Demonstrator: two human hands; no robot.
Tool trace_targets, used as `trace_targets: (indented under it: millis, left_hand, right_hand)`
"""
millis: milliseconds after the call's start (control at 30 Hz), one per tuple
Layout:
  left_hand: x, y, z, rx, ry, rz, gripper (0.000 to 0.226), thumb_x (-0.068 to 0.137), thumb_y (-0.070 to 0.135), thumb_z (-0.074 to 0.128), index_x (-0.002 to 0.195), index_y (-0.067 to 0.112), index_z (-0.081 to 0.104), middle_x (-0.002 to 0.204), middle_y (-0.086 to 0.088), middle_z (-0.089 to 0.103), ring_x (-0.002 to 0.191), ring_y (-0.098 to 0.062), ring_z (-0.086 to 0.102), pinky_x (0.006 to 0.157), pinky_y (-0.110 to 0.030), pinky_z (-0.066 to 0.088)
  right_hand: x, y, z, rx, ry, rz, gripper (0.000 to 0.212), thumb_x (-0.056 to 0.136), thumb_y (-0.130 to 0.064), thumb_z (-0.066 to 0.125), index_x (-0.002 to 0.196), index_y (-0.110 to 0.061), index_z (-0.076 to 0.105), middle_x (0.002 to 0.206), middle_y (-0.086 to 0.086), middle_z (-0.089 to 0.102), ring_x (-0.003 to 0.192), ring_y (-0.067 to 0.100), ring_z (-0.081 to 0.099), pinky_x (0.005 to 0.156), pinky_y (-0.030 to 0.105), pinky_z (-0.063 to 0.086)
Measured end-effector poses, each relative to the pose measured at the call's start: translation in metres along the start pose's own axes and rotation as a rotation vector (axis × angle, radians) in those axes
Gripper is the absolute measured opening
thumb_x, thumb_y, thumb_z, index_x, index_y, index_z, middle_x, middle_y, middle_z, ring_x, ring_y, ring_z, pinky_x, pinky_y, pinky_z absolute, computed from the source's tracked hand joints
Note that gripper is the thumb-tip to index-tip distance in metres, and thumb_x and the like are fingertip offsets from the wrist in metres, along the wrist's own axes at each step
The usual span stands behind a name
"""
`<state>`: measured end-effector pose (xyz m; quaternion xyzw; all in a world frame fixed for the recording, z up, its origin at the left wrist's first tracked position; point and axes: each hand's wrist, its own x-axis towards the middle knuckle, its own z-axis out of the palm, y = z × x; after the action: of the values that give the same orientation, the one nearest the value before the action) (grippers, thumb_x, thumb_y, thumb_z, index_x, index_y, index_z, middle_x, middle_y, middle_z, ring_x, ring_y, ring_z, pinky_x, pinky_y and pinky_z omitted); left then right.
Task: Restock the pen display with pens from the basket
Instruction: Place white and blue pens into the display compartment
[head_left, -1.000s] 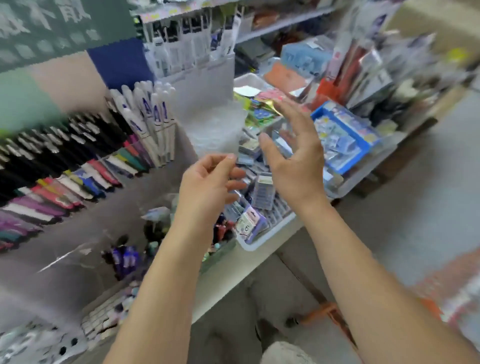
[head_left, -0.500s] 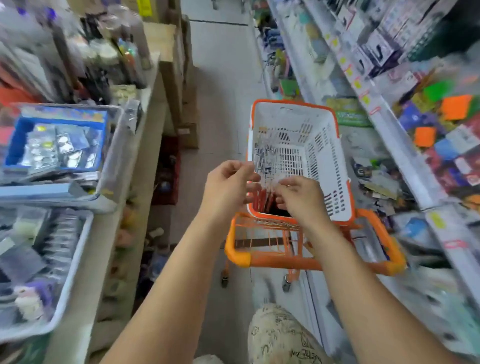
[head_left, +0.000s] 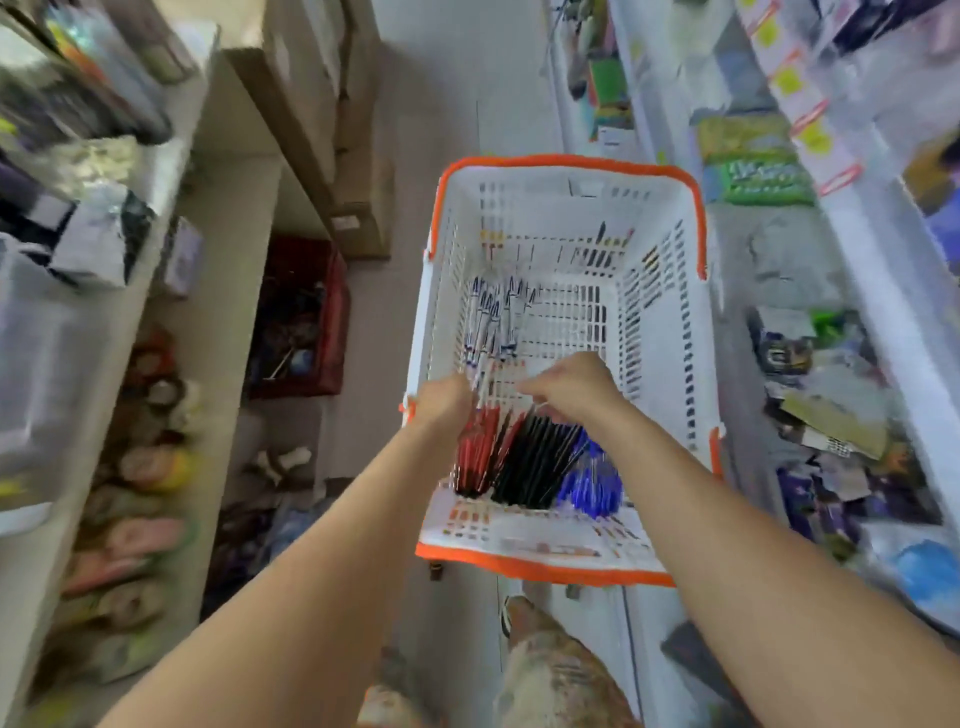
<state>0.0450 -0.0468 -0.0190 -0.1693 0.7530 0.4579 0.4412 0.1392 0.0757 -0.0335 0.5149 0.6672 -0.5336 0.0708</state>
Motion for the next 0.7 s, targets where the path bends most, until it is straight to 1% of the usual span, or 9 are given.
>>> trace_targets:
  millis: [67,167,233,333,400,500,567,633,700]
  left_hand:
    - [0.029,0.004,0.015,0.038,0.019,0.003,0.031,0.101,0.023,0.040,0.113,0.003,0.060,0.116,-0.016,0.065,0.100,-0.031,0.064,0.082,-0.043,0.058]
    - [0.059,0.012,0.031,0.068,0.083,0.042,0.055,0.107,0.041,0.027,0.137,0.001,0.051,0.139,-0.017,0.056,0.129,-0.035,0.053,0.111,-0.050,0.041]
    - [0.075,0.014,0.040,0.094,0.153,0.048,0.066,0.107,0.049,0.018,0.144,0.004,0.048,0.147,-0.013,0.051,0.138,-0.034,0.045,0.118,-0.048,0.030]
    - [0.099,0.012,0.052,0.090,0.171,0.054,0.065,0.107,0.049,0.016,0.148,0.007,0.044,0.151,-0.014,0.048,0.140,-0.031,0.042,0.119,-0.039,0.026]
    - [0.113,0.008,0.058,0.071,0.187,0.039,0.064,0.108,0.048,0.018,0.149,0.007,0.042,0.152,-0.013,0.046,0.142,-0.028,0.040,0.118,-0.035,0.023]
    - [0.126,0.006,0.063,0.116,0.217,0.008,0.064,0.105,0.056,0.017,0.150,0.020,0.043,0.153,-0.002,0.045,0.144,-0.019,0.035,0.121,-0.032,0.015]
    - [0.130,0.008,0.068,0.114,0.154,0.005,0.062,0.106,0.054,0.013,0.156,0.022,0.030,0.161,0.002,0.033,0.149,-0.015,0.025,0.121,-0.030,0.009]
    - [0.129,0.012,0.073,0.087,0.110,0.006,0.059,0.108,0.046,0.012,0.158,0.016,0.024,0.164,0.000,0.026,0.150,-0.015,0.023,0.118,-0.028,0.012]
    - [0.134,0.017,0.077,0.104,0.109,0.027,0.058,0.108,0.045,0.013,0.152,0.013,0.034,0.161,-0.003,0.033,0.146,-0.018,0.032,0.113,-0.027,0.021]
  right_hand:
    - [0.038,0.002,0.018,-0.070,-0.060,0.044,0.034,0.079,-0.031,0.085,0.085,-0.001,0.070,0.075,0.010,0.073,0.053,0.015,0.064,0.056,0.024,0.048]
    - [0.087,0.008,0.054,-0.073,-0.111,0.112,0.046,0.076,-0.038,0.087,0.101,-0.007,0.063,0.094,0.010,0.074,0.073,0.021,0.071,0.058,0.027,0.053]
    - [0.110,0.010,0.076,-0.142,-0.122,0.113,0.044,0.079,-0.040,0.084,0.093,-0.004,0.063,0.087,0.011,0.070,0.071,0.023,0.068,0.054,0.026,0.047]
    - [0.127,0.014,0.096,-0.185,-0.054,0.070,0.040,0.089,-0.024,0.071,0.064,-0.011,0.042,0.064,0.002,0.046,0.056,0.018,0.047,0.051,0.027,0.034]
    - [0.133,0.016,0.102,-0.221,-0.011,0.040,0.039,0.091,-0.013,0.063,0.061,-0.012,0.039,0.060,0.002,0.044,0.052,0.014,0.043,0.048,0.028,0.032]
    - [0.141,0.019,0.104,-0.277,0.018,-0.010,0.035,0.090,-0.007,0.057,0.064,-0.015,0.036,0.061,0.001,0.041,0.051,0.012,0.036,0.045,0.026,0.024]
    - [0.143,0.021,0.102,-0.288,0.001,-0.028,0.035,0.090,-0.002,0.054,0.064,-0.016,0.035,0.063,0.001,0.040,0.052,0.012,0.035,0.046,0.026,0.023]
    - [0.144,0.024,0.095,-0.303,-0.039,-0.046,0.036,0.089,0.000,0.056,0.060,-0.013,0.039,0.060,0.003,0.044,0.051,0.013,0.040,0.044,0.025,0.026]
    - [0.142,0.025,0.084,-0.293,-0.044,-0.080,0.039,0.090,-0.003,0.060,0.056,-0.012,0.042,0.054,0.003,0.045,0.045,0.012,0.043,0.041,0.022,0.028]
